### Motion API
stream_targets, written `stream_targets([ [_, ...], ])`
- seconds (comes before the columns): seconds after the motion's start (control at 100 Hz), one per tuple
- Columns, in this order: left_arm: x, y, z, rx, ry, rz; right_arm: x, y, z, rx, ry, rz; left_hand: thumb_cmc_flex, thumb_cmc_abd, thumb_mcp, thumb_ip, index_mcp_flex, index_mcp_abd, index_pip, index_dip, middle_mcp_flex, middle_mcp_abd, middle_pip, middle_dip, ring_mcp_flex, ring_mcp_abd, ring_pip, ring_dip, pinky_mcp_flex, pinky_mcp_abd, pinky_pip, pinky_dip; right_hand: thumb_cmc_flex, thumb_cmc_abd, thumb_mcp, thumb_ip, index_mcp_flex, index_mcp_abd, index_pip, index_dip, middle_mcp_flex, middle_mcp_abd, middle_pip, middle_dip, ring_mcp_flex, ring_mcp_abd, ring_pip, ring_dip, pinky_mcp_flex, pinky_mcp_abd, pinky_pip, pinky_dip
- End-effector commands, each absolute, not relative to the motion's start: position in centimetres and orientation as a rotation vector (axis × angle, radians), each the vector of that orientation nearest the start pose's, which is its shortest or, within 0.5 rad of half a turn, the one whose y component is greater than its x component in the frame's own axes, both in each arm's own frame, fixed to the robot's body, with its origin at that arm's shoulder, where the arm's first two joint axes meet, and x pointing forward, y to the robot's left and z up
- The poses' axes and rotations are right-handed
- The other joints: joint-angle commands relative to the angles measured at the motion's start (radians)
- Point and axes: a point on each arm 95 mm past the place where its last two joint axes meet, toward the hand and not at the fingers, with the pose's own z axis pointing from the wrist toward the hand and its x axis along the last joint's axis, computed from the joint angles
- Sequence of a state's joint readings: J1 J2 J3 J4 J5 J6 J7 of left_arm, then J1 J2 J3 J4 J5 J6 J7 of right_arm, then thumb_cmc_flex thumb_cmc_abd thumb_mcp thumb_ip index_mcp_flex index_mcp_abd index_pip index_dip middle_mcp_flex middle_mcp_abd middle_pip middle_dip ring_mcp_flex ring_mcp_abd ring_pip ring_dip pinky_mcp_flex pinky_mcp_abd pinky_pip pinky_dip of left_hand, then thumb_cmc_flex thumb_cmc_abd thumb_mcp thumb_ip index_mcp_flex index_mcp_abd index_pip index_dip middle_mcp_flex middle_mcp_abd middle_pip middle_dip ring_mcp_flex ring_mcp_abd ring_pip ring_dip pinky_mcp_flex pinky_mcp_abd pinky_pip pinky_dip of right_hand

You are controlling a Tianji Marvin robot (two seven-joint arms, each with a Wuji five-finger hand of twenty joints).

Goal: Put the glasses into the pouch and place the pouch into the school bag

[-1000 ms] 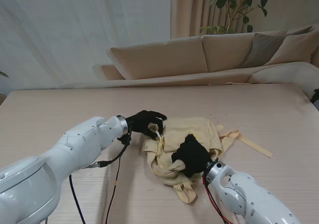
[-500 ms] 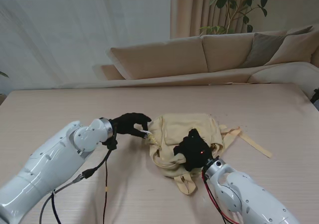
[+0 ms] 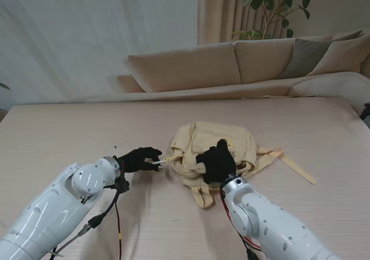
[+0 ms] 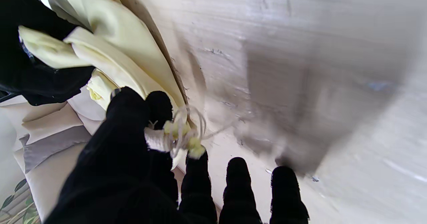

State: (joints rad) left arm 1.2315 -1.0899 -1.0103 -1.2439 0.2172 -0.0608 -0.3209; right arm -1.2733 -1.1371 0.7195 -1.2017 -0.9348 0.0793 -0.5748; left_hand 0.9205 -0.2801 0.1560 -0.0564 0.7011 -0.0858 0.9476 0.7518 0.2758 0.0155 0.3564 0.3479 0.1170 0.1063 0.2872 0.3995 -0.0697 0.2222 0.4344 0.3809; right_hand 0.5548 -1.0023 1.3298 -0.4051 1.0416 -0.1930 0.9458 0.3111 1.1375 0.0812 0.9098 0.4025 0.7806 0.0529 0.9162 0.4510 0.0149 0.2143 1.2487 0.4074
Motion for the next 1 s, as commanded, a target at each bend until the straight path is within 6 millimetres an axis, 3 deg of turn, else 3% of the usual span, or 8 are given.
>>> stream_targets([
  [0.0,45.0,-1.2,-37.2,-2.035,1.603,-1.67,41.8,9.4,-37.4,0.921,1.396,1.68,-0.009,0.045,-0.035,0.008,0.02,-0.021,0.035,0.038,-0.033,-0.005,-0.004,-0.01,-0.022,-0.02,-0.018,0.004,-0.01,0.017,-0.031,0.045,0.106,0.079,0.109,0.079,0.021,-0.079,0.138,0.008,0.003,0.042,0.061,0.007,0.022,0.005,0.023,0.017,-0.016,0.011,0.027,0.022],
  [0.25,41.8,0.2,-37.5,-1.972,1.527,-1.637,41.1,12.5,-37.6,0.975,1.414,1.662,-0.099,0.069,-0.036,0.003,0.106,-0.007,0.085,0.136,0.022,0.001,0.004,-0.003,-0.01,-0.012,0.0,0.009,-0.008,0.023,-0.057,0.066,0.099,0.073,0.109,0.078,0.014,-0.071,0.149,-0.025,0.009,0.045,0.063,-0.001,0.032,0.006,0.026,0.012,-0.008,0.011,0.036,0.027],
  [0.35,40.5,0.5,-37.7,-1.957,1.504,-1.627,40.8,13.0,-38.2,0.983,1.469,1.635,-0.187,0.046,0.095,-0.019,0.132,-0.002,0.089,0.181,0.047,0.007,0.003,0.001,0.003,-0.002,0.009,0.012,-0.009,0.03,-0.035,0.081,0.083,0.07,0.109,0.076,0.012,-0.076,0.153,-0.043,0.019,0.037,0.055,-0.004,0.042,0.0,0.019,0.005,0.0,0.013,0.037,0.029],
  [0.48,39.8,0.3,-37.9,-1.963,1.47,-1.627,39.6,13.2,-38.5,1.12,1.619,1.643,-0.21,0.051,0.114,-0.017,0.146,0.012,0.115,0.212,0.062,0.018,0.008,0.003,0.015,0.006,0.021,0.018,-0.004,0.033,-0.026,0.082,-0.126,0.133,-0.087,0.04,-0.184,-0.027,0.004,0.002,-0.194,0.027,-0.012,0.048,-0.102,-0.004,-0.07,0.03,-0.074,-0.011,-0.055,-0.025],
  [0.53,39.7,0.4,-38.0,-1.936,1.487,-1.614,39.2,12.8,-38.3,1.15,1.703,1.64,-0.227,0.056,0.125,-0.012,0.153,0.008,0.124,0.23,0.073,0.018,0.011,0.005,0.023,0.008,0.027,0.02,-0.002,0.036,-0.016,0.083,-0.259,0.177,-0.114,0.177,-0.25,0.012,-0.19,0.175,-0.337,0.013,-0.029,0.032,-0.205,-0.013,-0.104,0.032,-0.1,-0.029,-0.119,-0.051],
  [0.56,39.7,0.5,-38.0,-1.927,1.498,-1.607,39.2,12.6,-38.1,1.142,1.747,1.636,-0.252,0.055,0.159,-0.011,0.155,0.003,0.121,0.258,0.073,0.016,0.01,0.008,0.025,0.007,0.031,0.023,-0.006,0.036,0.002,0.073,-0.326,0.209,-0.149,0.204,-0.313,0.011,-0.219,0.206,-0.406,0.0,-0.036,0.027,-0.249,-0.025,-0.124,0.027,-0.103,-0.033,-0.169,-0.066],
  [0.71,39.6,0.6,-38.3,-1.944,1.494,-1.598,39.2,11.6,-35.9,1.07,1.785,1.749,-0.273,0.052,0.181,-0.006,0.175,0.012,0.16,0.298,0.09,0.024,0.016,0.012,0.035,0.016,0.045,0.031,-0.004,0.037,0.005,0.061,-0.471,0.316,-0.283,0.222,-0.495,0.003,-0.197,0.161,-0.553,-0.024,-0.048,0.021,-0.334,-0.044,-0.164,0.012,-0.116,-0.041,-0.348,-0.002],
  [0.99,39.3,0.9,-37.9,-1.891,1.503,-1.597,42.6,11.0,-32.4,0.942,1.776,1.819,-0.286,0.052,0.183,-0.001,0.199,0.002,0.188,0.337,0.119,0.048,0.012,0.013,0.056,0.034,0.064,0.045,-0.001,0.041,0.028,0.06,-0.382,0.361,-0.323,0.24,-0.54,-0.033,-0.194,0.12,-0.59,-0.049,-0.062,0.016,-0.34,-0.073,-0.19,0.0,-0.107,-0.046,-0.351,0.088],
])
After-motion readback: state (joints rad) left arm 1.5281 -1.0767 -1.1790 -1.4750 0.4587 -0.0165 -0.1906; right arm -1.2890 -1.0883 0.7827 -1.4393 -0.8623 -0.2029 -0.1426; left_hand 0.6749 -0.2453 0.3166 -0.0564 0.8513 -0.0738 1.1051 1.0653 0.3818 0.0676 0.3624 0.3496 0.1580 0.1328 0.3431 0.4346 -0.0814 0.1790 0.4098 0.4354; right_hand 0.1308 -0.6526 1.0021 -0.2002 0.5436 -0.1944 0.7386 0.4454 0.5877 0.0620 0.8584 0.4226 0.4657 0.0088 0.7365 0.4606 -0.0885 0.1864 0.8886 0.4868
